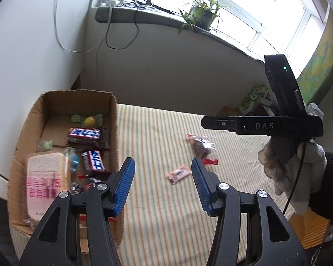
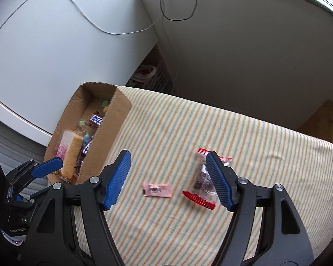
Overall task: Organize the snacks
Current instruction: 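Move both open tools back to the dried fruit bag and pink candy, then grasp the pink candy with the left tool while the right tool grasps the dried fruit bag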
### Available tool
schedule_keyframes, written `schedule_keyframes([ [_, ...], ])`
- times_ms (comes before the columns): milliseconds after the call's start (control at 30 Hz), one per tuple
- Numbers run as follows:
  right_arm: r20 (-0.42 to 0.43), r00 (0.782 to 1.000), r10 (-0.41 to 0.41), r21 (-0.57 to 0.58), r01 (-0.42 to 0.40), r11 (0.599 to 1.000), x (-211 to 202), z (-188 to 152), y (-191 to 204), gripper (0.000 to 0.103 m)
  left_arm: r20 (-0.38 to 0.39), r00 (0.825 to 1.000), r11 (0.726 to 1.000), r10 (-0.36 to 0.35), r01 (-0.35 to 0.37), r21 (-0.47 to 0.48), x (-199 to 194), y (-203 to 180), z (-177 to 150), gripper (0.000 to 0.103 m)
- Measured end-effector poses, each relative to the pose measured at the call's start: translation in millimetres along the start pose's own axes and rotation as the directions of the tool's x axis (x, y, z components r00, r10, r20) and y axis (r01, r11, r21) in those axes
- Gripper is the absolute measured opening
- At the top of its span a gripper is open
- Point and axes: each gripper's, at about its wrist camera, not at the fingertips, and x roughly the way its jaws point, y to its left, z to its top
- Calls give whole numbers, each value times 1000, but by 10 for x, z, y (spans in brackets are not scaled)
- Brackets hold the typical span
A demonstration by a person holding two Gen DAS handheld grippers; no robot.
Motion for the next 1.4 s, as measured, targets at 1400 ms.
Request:
schedule_keyframes([
  [1400,-64,998,21,111,-14,994,449,-277,-545,73,-181,982,993,48,-26,119,1239,-519,-293,27],
])
